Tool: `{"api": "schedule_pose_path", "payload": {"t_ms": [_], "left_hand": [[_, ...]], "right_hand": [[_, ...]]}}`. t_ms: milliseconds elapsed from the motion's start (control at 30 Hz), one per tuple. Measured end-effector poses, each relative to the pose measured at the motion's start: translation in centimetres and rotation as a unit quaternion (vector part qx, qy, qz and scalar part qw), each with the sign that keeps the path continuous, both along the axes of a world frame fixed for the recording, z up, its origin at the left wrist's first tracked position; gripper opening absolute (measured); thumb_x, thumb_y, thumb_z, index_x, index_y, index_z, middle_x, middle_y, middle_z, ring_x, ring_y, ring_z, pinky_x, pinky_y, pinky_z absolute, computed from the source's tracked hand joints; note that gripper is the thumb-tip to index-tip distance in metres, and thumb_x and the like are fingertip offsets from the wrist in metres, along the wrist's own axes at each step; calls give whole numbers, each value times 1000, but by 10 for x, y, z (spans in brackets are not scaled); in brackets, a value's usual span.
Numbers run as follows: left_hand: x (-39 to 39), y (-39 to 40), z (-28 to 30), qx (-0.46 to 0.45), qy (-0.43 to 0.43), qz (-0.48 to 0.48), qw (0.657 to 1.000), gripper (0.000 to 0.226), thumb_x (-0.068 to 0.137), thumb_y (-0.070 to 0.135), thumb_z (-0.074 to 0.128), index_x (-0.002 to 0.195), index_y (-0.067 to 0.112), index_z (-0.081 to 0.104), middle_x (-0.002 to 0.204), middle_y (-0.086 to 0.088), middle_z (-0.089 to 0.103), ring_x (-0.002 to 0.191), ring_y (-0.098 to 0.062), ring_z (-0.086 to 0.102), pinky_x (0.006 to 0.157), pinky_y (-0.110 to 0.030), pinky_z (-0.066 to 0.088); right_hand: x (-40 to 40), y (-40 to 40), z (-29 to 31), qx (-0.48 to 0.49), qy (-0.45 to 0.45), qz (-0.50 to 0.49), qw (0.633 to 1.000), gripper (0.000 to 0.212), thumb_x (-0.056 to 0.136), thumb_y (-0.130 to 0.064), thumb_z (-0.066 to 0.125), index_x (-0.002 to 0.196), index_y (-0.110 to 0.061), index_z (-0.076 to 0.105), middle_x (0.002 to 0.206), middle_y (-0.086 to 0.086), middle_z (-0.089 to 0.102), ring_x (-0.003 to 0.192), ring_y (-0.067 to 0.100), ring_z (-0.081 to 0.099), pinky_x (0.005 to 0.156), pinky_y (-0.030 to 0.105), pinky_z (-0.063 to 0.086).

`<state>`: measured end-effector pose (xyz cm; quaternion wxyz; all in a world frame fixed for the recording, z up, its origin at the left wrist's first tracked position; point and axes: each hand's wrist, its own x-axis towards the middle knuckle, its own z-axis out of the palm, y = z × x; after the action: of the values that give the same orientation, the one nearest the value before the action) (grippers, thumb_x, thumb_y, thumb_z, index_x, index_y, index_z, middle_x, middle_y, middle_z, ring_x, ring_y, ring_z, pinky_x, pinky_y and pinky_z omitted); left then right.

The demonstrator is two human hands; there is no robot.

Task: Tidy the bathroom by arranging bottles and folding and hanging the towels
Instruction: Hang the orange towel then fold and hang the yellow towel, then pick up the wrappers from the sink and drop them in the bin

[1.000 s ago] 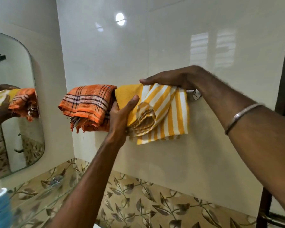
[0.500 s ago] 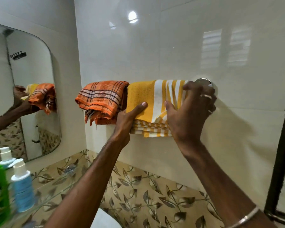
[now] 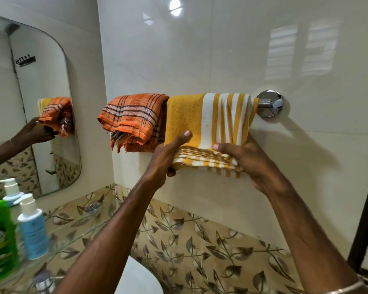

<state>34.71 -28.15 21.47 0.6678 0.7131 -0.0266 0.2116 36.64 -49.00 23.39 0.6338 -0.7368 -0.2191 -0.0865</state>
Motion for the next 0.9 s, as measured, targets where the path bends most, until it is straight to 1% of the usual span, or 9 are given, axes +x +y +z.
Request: {"api": "schedule_pose_path", "payload": {"t_ms": [67, 200, 267, 467, 567, 633, 733, 833, 900], "left_hand": [[3, -1, -2, -4, -21, 14, 1000, 47, 83, 59, 68, 56, 22, 63, 50, 4, 51, 42, -11, 39, 44, -22, 27], [4, -7, -6, -13, -84, 42, 996, 32, 87, 46, 69, 77, 15, 67, 52, 7, 56, 40, -8, 44, 39, -19, 28], [2, -11, -6, -12, -99, 55, 993, 29, 88, 42, 69, 82, 14, 68, 55, 6, 59, 42, -9, 49, 39, -19, 31], [-11, -19, -7, 14, -98, 95, 991, 31, 91, 46, 66, 83, 16, 66, 52, 9, 58, 39, -3, 46, 37, -19, 31], [-28, -16, -26, 53, -65, 136, 987, 42, 91, 58, 60, 92, 17, 67, 59, 0, 64, 36, -8, 39, 36, -20, 29], [-50, -4, -58, 86, -35, 176, 980, 44, 91, 59, 58, 101, 18, 68, 66, -10, 67, 37, -12, 39, 36, -21, 30], [-97, 23, -121, 132, -3, 255, 958, 38, 91, 56, 59, 91, 19, 69, 62, -5, 68, 43, -11, 54, 43, -23, 38], [-156, 67, -188, 135, 70, 349, 925, 37, 89, 60, 57, 78, 26, 68, 56, -2, 67, 47, -5, 59, 49, -29, 43], [-200, 97, -229, 138, 134, 411, 891, 39, 90, 61, 57, 74, 26, 67, 53, 1, 67, 47, -2, 60, 56, -34, 49]], "right_hand": [[2, -1, -2, -24, -9, 7, 1000, 58, 79, -38, 81, 131, -28, 59, 116, -8, 72, 104, 12, 70, 98, 40, 55], [2, -2, -3, -35, -8, 24, 999, 51, 87, -34, 75, 132, -23, 54, 104, 1, 73, 78, 18, 75, 57, 40, 63], [3, -3, -4, -40, -14, 20, 999, 46, 89, -34, 73, 129, -22, 54, 97, 2, 73, 68, 16, 73, 49, 37, 60], [1, -2, -11, -17, -29, 14, 999, 49, 89, -38, 72, 132, -22, 54, 101, 1, 71, 78, 18, 71, 43, 27, 52], [-6, -3, -22, 26, -28, -7, 999, 41, 87, -42, 73, 121, -22, 62, 87, -4, 71, 59, 5, 66, 40, 24, 46], [-11, 0, -40, 57, -16, -10, 998, 41, 85, -43, 75, 119, -24, 62, 88, -2, 74, 52, 7, 66, 36, 23, 39], [-20, 9, -93, 71, 47, 17, 996, 23, 89, -25, 74, 107, -21, 60, 92, 14, 74, 44, 10, 61, 37, 20, 31], [-45, 43, -162, -1, 151, 83, 985, 32, 95, -14, 65, 122, -20, 49, 88, 16, 71, 45, 17, 58, 39, 19, 29], [-66, 81, -200, -64, 188, 132, 971, 32, 95, -7, 61, 123, -16, 50, 88, 22, 70, 48, 23, 57, 38, 17, 30]]}}
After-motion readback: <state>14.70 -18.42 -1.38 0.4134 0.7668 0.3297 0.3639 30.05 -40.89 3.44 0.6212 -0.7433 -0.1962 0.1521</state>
